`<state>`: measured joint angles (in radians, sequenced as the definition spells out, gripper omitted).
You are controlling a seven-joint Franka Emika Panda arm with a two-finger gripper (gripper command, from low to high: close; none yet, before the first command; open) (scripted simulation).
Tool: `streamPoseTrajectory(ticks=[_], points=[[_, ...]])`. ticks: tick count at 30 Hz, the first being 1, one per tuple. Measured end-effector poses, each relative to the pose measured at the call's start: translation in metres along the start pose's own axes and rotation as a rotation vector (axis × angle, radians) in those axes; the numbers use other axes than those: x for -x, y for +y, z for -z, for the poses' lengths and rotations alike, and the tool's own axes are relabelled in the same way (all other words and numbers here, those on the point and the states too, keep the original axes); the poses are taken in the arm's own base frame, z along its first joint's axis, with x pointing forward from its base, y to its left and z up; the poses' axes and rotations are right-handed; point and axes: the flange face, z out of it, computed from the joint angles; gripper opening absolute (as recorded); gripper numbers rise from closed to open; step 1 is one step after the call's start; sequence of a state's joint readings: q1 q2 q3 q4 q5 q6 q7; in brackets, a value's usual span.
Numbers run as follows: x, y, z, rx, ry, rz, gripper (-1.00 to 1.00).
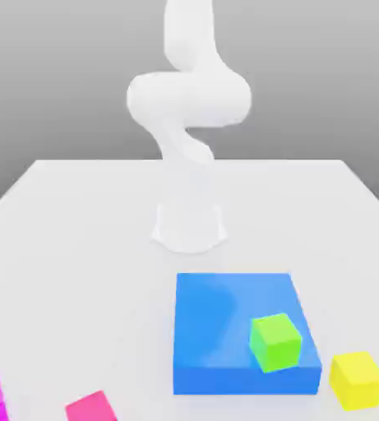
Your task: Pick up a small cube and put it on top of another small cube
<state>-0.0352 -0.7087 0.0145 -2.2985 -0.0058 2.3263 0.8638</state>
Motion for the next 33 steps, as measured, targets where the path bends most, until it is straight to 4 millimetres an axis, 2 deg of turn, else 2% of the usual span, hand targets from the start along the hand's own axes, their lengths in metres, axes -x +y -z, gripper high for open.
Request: streamPoseTrajectory(ticks=[4, 9, 15, 19, 24, 29, 33], points=[[-0.009, 0.007, -0.074, 0.107, -0.034, -0.118, 0.0], [-0.015, 0.031, -0.162, 0.234, -0.072, -0.263, 0.0], [-0.011, 0.077, -0.262, 0.383, -0.114, -0.44, 0.0], [-0.003, 0.12, -0.323, 0.484, -0.137, -0.567, 0.0], [0.022, 0.175, -0.393, 0.605, -0.171, -0.714, 0.0], [0.056, 0.235, -0.452, 0.718, -0.2, -0.856, 0.0], [0.083, 0.267, -0.495, 0.733, -0.203, -0.876, 0.0]])
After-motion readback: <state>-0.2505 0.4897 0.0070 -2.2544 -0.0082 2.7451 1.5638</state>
